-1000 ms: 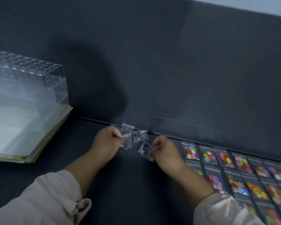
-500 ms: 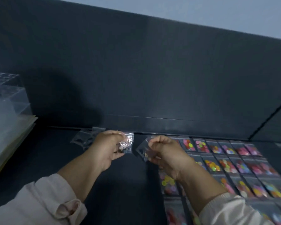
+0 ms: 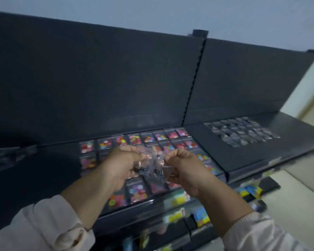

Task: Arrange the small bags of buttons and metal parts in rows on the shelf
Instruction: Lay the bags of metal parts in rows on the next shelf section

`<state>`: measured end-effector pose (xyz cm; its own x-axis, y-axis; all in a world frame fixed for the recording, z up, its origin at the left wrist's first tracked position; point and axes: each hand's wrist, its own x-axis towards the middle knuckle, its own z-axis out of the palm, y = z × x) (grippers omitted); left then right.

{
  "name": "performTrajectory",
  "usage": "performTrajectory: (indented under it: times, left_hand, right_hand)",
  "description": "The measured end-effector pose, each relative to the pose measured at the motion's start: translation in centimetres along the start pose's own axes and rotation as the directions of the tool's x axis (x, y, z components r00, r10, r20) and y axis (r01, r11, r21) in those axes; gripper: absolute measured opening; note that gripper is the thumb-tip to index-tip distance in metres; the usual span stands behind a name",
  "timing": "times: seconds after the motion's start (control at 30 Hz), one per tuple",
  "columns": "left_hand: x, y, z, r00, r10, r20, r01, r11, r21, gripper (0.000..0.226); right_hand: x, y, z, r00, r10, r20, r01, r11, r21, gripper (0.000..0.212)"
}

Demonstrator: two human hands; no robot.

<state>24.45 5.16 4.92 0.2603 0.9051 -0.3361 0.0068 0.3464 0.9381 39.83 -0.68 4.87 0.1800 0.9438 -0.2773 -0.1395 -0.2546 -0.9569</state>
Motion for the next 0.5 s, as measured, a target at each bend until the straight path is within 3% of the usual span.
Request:
performTrajectory:
  times: [0.13,0.27,0.5]
  left_hand:
    - [-1.9,-0.7,8.4,0.997,0.017,0.082,-0.017,1.000,0.007,0.015]
    - [-3.3,-2.1,15.9,0.988,0.007,0.154,-0.008,1.000,0.009,0.020]
    - [-4.5,-2.9,25.5,0.969,0.028,0.244,-0.058,0.991,0.117,0.012]
  right_hand:
    - [-4.0,-0.1,-7.9,0.996,-0.030,-0.083,0.032,0.999,0.027,0.021]
    - [-7.6,0.3,-14.9,0.987,-0.068,-0.146,0.070,0.997,0.014,0.032]
    - [-11.1,0.0,-24.7,0.938,-0.106,-0.330,0.096,0.994,-0.047,0.020]
